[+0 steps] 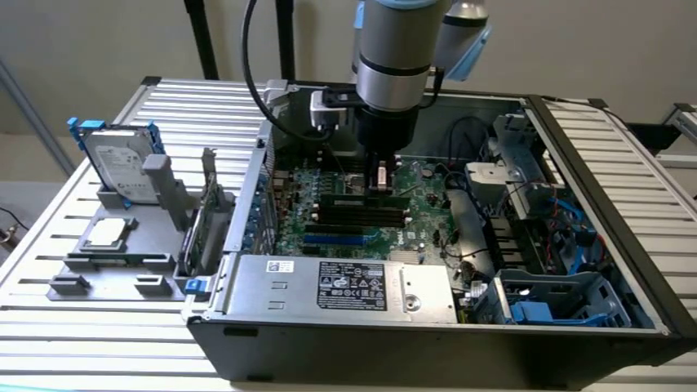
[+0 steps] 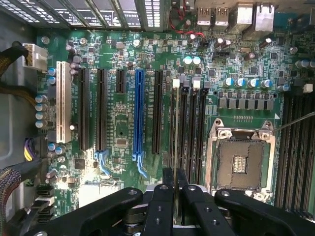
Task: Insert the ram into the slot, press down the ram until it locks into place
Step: 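Insert the ram into the slot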
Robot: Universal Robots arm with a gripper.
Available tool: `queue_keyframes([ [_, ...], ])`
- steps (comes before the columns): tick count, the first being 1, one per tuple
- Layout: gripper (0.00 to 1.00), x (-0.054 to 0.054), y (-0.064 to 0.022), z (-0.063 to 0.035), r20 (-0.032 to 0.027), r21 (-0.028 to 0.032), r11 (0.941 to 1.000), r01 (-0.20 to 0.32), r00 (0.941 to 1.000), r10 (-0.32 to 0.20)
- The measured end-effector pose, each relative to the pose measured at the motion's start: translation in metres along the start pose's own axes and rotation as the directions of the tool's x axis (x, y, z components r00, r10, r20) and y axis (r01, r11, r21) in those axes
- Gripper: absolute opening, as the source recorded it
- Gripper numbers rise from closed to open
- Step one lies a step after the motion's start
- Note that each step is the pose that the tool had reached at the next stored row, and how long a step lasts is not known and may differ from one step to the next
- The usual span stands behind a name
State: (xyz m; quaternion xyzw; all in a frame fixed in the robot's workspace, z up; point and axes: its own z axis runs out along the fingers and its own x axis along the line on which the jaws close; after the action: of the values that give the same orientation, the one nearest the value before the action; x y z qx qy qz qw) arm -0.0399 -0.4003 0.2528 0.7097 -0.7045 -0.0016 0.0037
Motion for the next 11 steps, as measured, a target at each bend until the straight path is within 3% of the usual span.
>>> queue_keyframes([
  [6, 0.13, 0.0000, 0.0000, 0.0054, -0.0066, -0.0048, 0.9999, -0.010, 0.9999, 0.010],
  [11, 0.13, -0.0005, -0.0001, 0.0087, -0.0118, -0.0052, 0.9999, -0.014, 0.9998, 0.014],
])
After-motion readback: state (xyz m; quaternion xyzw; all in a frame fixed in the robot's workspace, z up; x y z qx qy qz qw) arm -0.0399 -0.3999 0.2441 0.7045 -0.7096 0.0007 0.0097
